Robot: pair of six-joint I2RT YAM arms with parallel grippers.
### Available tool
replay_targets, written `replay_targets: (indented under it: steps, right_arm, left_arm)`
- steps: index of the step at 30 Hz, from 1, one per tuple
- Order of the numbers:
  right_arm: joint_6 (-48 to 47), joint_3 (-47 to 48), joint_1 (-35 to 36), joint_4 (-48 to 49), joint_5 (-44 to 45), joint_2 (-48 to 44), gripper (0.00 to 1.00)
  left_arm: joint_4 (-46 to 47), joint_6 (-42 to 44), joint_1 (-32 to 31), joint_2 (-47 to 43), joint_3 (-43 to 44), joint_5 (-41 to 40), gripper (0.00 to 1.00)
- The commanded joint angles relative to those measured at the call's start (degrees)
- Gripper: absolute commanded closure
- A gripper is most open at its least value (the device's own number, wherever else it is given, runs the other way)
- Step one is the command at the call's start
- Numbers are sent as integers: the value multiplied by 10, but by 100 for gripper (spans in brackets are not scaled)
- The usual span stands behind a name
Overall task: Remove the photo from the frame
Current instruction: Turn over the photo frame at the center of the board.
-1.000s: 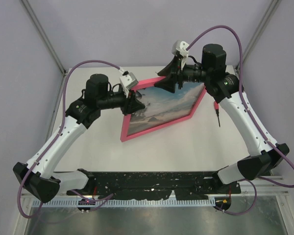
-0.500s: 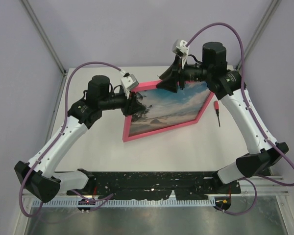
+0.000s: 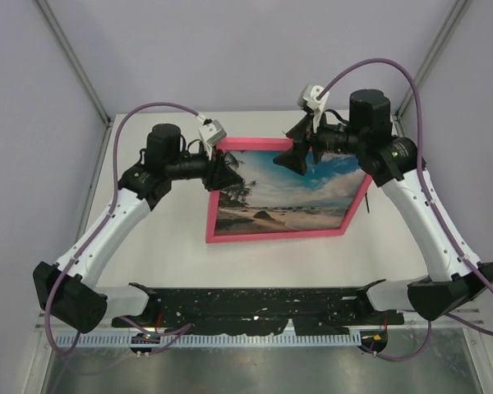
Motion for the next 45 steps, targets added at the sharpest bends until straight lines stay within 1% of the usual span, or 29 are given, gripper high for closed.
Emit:
replay_targets:
  steps: [1,6,12,15,18,19,20,27,32,36,41,45]
  right_arm:
    - [24,-39,-46,-33,34,-70,15]
    - [47,-58,-134,8,-5,-91,12]
    - [59,-92,-198,23,-21,-88,12]
    - [72,-115,-218,31,-23,-81,12]
    - [80,-147,-230,37,-19,-70,12]
    - [81,-154,-250,43,-17,-66,12]
    - [84,-168,-254,46,-12,-63,12]
    - [125,-232,-312,117,-8,-36,13]
    - [155,-249,-334,135,-10,16,14]
    - [170,-260,-335,141,-5,64,16]
    - [187,-266,-336,139,-7,87,17]
    - [189,-273,-336,141,-4,93,18]
  left_arm:
    - [46,-74,52,16,-5,-42,100]
    - [69,-100,78,34,-22,-24,100]
    - [83,-110,93,48,-41,-22,100]
    - [80,-116,105,70,-37,-21,100]
    - [55,-115,116,95,-17,-23,100]
    - [40,-113,119,106,-7,-29,100]
    - [29,-111,123,117,0,-28,100]
    - [6,-119,150,167,28,-30,100]
    - [-58,-111,160,231,81,-23,100]
    - [-79,-117,166,281,115,-25,100]
    - [-139,-119,168,348,185,-41,100]
    - [-161,-129,168,391,221,-63,100]
